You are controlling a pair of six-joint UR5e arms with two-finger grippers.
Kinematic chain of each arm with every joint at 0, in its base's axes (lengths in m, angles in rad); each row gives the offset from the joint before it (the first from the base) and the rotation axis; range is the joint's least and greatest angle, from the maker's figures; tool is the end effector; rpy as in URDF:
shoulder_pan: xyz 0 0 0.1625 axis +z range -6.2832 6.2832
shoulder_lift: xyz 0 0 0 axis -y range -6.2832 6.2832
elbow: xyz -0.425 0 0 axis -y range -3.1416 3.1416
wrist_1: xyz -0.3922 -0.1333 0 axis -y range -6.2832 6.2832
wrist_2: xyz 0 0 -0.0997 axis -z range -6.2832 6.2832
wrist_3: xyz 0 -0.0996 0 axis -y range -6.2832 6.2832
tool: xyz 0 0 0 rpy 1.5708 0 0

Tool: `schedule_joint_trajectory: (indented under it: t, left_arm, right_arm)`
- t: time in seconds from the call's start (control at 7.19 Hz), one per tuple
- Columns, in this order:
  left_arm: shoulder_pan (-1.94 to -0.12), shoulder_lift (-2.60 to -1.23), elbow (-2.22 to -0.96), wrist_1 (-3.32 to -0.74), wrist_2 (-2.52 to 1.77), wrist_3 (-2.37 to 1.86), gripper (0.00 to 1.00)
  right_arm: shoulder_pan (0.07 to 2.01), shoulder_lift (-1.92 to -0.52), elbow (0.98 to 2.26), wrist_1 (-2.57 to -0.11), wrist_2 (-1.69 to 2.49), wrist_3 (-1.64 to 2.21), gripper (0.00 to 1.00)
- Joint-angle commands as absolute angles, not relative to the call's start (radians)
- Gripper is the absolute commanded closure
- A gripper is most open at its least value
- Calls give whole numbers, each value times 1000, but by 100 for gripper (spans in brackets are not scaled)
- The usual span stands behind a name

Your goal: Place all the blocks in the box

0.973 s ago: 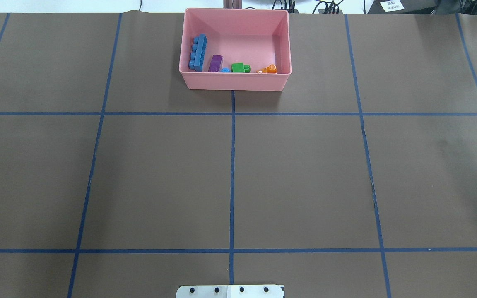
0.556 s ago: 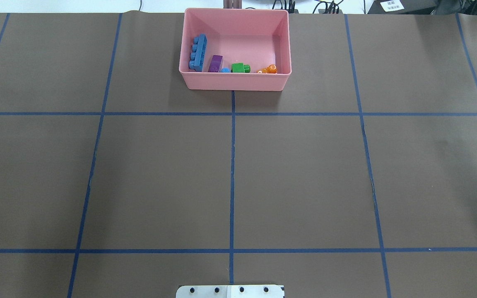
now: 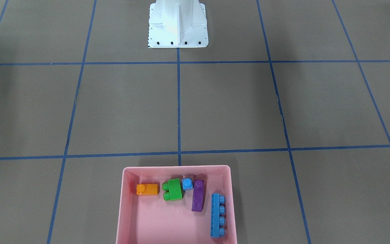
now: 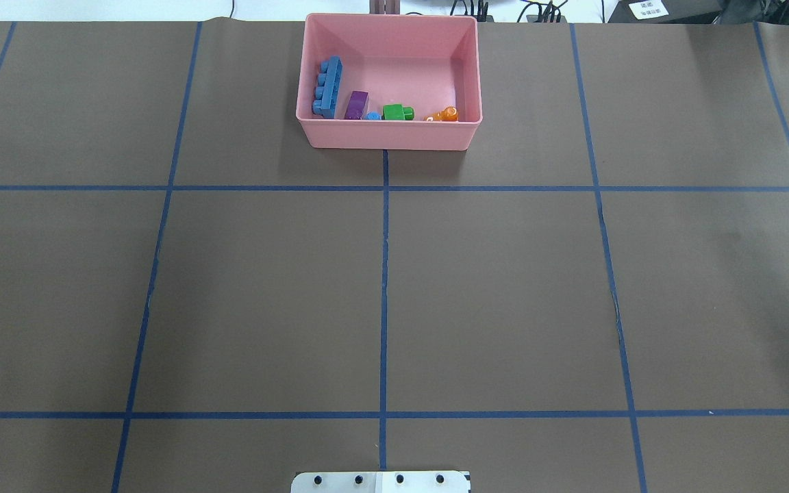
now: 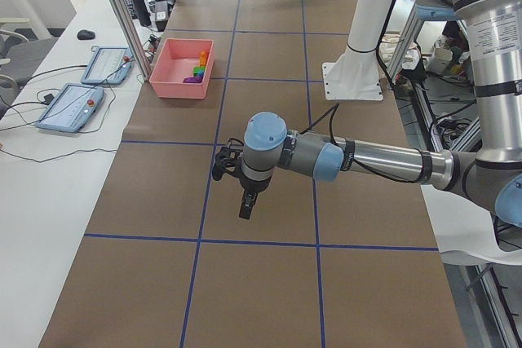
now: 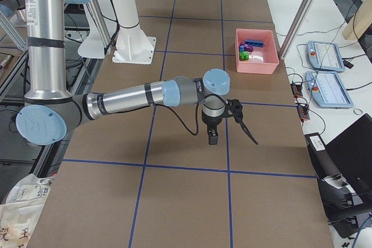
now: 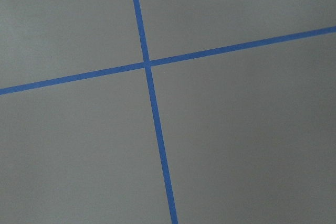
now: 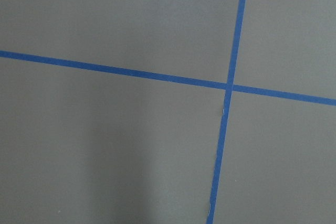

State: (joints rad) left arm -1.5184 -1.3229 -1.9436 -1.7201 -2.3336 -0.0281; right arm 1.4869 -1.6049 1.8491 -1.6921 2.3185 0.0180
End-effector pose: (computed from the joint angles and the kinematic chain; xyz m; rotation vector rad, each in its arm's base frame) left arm -0.0434 -0.4032 0.5680 0.2301 0.7680 0.1276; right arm 0.0256 -0.4778 0.5527 0.0790 -0.7521 -0.1087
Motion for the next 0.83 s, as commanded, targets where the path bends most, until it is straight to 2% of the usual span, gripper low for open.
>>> schedule_joint_trajectory:
  t: [0.0,0.56,0.7]
  left_arm:
    - [-1520,-1319,-1948,-1715,-2338,-29,0]
    - [-1514,-1341,-1943,-1628,-2335,-25,0]
    - [-1514,-1332,-1986,-1561,-2336,-25,0]
  right_arm:
    - [1486,-1617,1855,-1692,2322,17,0]
    - [1521,-1664,1859,-1692,2312,15,0]
    - [1522,-1678,1867,-1690,2310,15,0]
